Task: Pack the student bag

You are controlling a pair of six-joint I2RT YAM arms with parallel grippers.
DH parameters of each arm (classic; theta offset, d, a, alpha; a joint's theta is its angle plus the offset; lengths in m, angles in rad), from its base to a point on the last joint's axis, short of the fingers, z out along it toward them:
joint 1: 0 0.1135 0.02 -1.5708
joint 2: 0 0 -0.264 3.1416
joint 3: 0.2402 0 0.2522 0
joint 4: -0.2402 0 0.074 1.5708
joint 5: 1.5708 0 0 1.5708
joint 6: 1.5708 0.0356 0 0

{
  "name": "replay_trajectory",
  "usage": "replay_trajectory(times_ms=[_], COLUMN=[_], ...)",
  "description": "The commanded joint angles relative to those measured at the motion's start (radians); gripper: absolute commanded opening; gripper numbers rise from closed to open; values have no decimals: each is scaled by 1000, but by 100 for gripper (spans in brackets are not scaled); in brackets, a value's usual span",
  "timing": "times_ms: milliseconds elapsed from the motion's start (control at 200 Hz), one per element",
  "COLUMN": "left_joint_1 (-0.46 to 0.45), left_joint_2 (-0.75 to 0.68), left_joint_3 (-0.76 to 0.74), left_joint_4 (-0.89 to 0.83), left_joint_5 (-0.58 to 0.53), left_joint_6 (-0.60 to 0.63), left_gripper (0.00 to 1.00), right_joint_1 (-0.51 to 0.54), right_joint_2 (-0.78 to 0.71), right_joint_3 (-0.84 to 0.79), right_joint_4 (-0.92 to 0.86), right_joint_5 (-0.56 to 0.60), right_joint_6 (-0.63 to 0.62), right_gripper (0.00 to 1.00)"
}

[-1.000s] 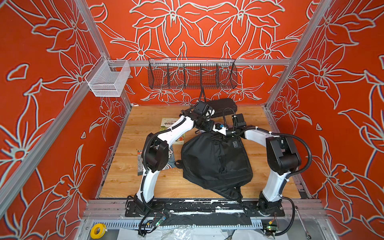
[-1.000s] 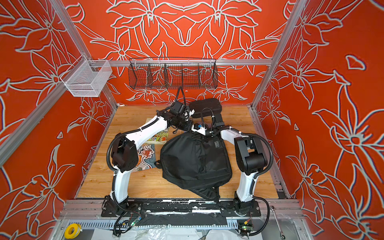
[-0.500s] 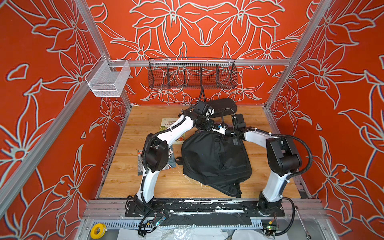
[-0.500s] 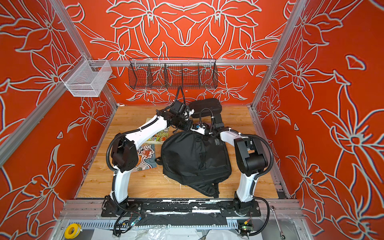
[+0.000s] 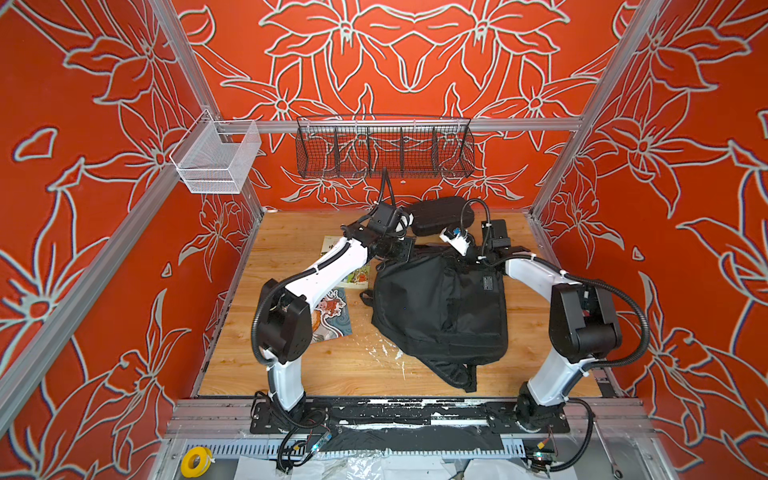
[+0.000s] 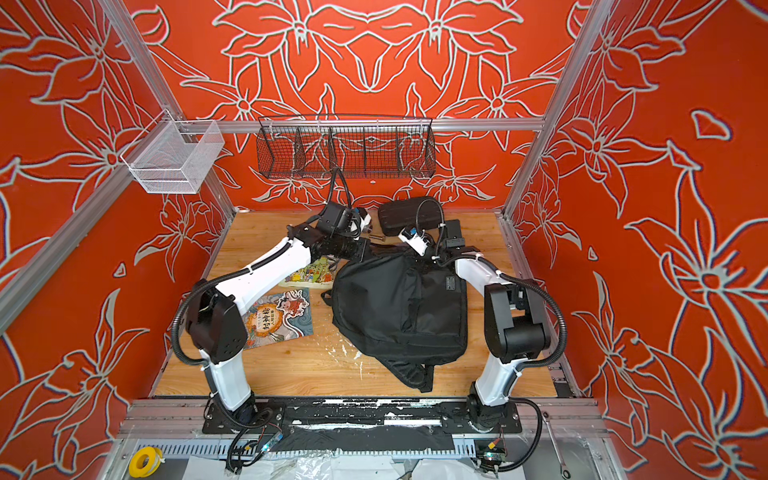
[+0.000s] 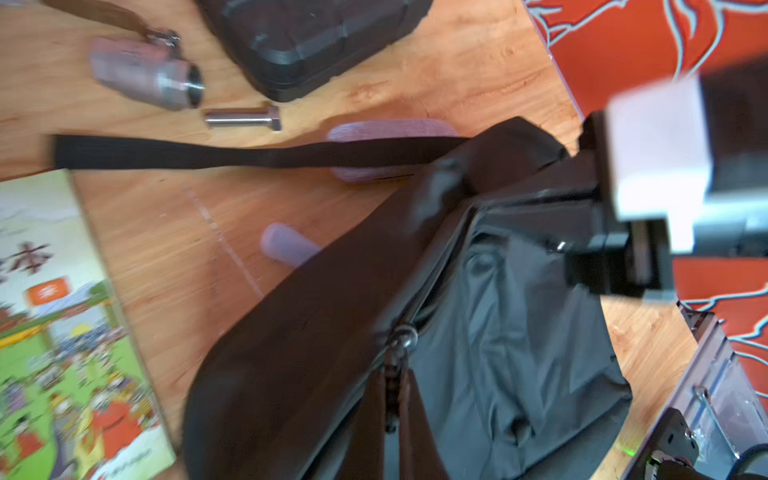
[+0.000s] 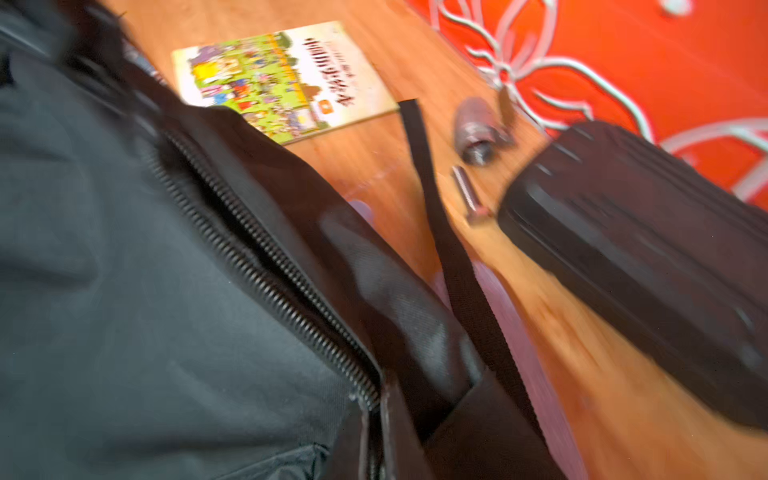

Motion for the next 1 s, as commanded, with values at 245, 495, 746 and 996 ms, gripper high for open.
replay_trajectory(times_ms=[245, 495, 746, 996], left_joint_1=[43, 39, -71, -108], left_joint_2=[-207, -296, -298, -306], left_joint_3=[-258, -421, -404, -414], left_joint_4=[32, 87, 105, 72], left_joint_5=[-106, -63, -97, -191], left_joint_6=[-51, -135, -152, -202], left_gripper=[0, 0, 0, 4], right_joint_1=[-155, -165, -143, -67], right_joint_2=[-85, -67, -64, -154], right_joint_3=[-61, -23, -30, -94], right_joint_4=[66, 30, 28, 80], right_joint_5=[0, 25, -31, 20], right_joint_6=[353, 488, 428, 207], right_gripper=[0, 0, 1, 35])
